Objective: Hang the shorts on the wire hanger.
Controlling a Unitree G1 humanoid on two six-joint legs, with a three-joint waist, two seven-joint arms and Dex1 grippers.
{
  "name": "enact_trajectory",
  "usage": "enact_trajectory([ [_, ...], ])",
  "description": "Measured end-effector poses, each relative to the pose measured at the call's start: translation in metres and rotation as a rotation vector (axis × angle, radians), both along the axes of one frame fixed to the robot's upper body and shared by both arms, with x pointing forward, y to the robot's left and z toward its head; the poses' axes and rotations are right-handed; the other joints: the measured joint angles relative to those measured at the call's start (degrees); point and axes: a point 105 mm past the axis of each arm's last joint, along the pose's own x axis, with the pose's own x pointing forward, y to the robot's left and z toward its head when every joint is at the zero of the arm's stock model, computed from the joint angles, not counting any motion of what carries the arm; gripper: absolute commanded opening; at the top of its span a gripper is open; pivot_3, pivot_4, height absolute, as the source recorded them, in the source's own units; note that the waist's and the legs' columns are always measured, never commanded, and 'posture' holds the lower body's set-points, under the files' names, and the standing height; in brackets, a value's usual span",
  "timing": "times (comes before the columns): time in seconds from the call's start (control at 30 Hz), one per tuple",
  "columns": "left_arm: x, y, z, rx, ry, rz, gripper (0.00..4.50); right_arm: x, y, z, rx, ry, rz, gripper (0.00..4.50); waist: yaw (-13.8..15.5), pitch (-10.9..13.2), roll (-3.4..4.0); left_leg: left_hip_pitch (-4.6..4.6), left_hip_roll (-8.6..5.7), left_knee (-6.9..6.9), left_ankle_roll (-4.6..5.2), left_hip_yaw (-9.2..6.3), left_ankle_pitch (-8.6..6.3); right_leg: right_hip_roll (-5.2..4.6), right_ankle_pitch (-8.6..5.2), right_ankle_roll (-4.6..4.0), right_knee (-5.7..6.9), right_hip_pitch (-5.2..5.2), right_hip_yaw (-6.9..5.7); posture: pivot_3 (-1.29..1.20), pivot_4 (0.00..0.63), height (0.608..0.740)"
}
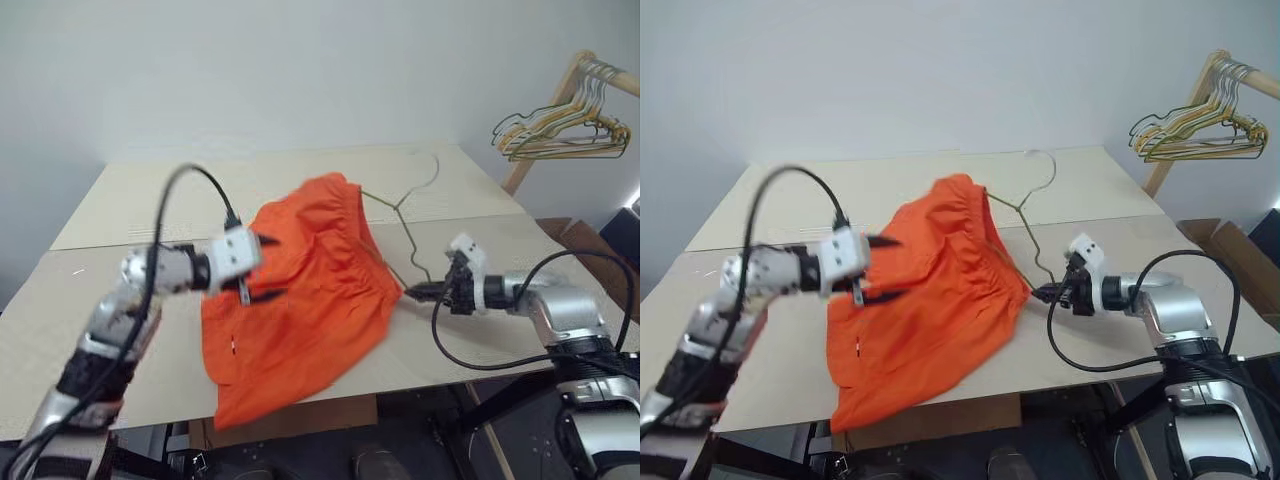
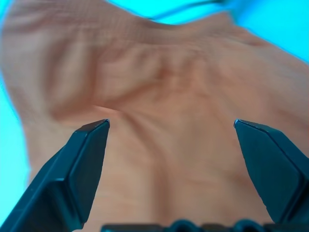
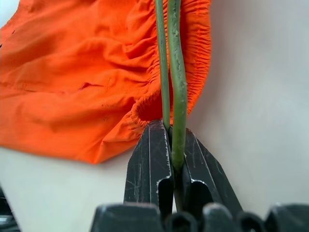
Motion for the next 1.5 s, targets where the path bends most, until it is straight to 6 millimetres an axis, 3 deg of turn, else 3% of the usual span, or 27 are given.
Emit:
enact_trajectory([
  [0.07, 0.019, 0.007, 0.041, -0.063, -0.089, 0.022, 4.48, 0.003, 0.005, 0.015, -0.013, -0.064, 0.024, 0.0, -0.1, 0.0, -0.01, -0.04, -0.01, 0.03, 0.0, 0.07, 0.0, -0.01, 0.0, 0.0, 0.02, -0.02, -0.03, -0.12, 0.0, 0.74],
  [0.17, 0.03, 0.009, 0.074, -0.087, -0.148, -0.002, 4.48, 0.007, 0.01, 0.029, -0.028, -0.123, 0.047, 0.0, -0.2, 0.0, -0.01, -0.03, -0.02, 0.01, 0.0, 0.12, 0.0, 0.0, 0.0, 0.0, 0.01, -0.03, -0.05, -0.11, 0.0, 0.74],
  [0.23, 0.036, 0.008, 0.093, -0.077, -0.181, -0.034, 4.48, 0.009, 0.016, 0.039, -0.04, -0.164, 0.069, 0.0, -0.3, 0.0, 0.0, 0.0, -0.02, 0.01, 0.0, 0.15, 0.0, 0.01, 0.0, 0.0, 0.02, -0.01, -0.05, -0.11, 0.0, 0.74],
  [0.33, 0.044, 0.005, 0.105, -0.011, -0.182, -0.074, 4.48, 0.012, 0.024, 0.044, -0.077, -0.192, 0.099, 0.0, -0.3, 0.0, 0.01, 0.0, -0.02, -0.01, 0.0, 0.17, 0.0, 0.02, -0.01, 0.0, 0.02, -0.01, -0.07, -0.11, 0.0, 0.74],
  [0.53, 0.053, -0.004, 0.112, 0.183, -0.059, -0.227, 4.48, 0.016, 0.052, 0.026, -0.167, -0.218, 0.171, 0.0, -0.4, 0.1, 0.07, -0.11, -0.04, 0.0, 0.0, 0.22, 0.01, 0.04, -0.03, 0.03, 0.01, -0.11, -0.06, -0.11, 0.0, 0.74],
  [0.8, 0.057, 0.003, 0.066, 0.343, 0.139, -0.284, 4.48, 0.019, 0.059, 0.022, -0.24, -0.278, 0.202, 0.0, -0.4, 0.1, 0.08, -0.14, -0.03, 0.03, 0.0, 0.2, 0.0, 0.04, -0.03, 0.04, 0.04, -0.14, -0.05, -0.13, 0.0, 0.74],
  [1.03, 0.062, 0.0, 0.059, 0.398, 0.182, -0.27, 4.48, 0.018, 0.063, 0.018, -0.3, -0.308, 0.236, 0.0, -0.4, 0.2, 0.07, -0.23, -0.04, 0.07, 0.01, 0.19, 0.0, 0.02, -0.04, 0.05, 0.06, -0.2, -0.05, -0.14, 0.0, 0.74],
  [1.5, 0.066, 0.005, 0.037, 0.455, 0.279, -0.214, 0.02, 0.014, 0.071, 0.026, -0.303, -0.353, 0.259, 0.0, -0.8, 0.2, 0.07, -0.23, -0.03, 0.07, 0.01, 0.15, 0.0, 0.04, -0.04, 0.05, 0.08, -0.21, -0.07, -0.15, 0.0, 0.74],
])
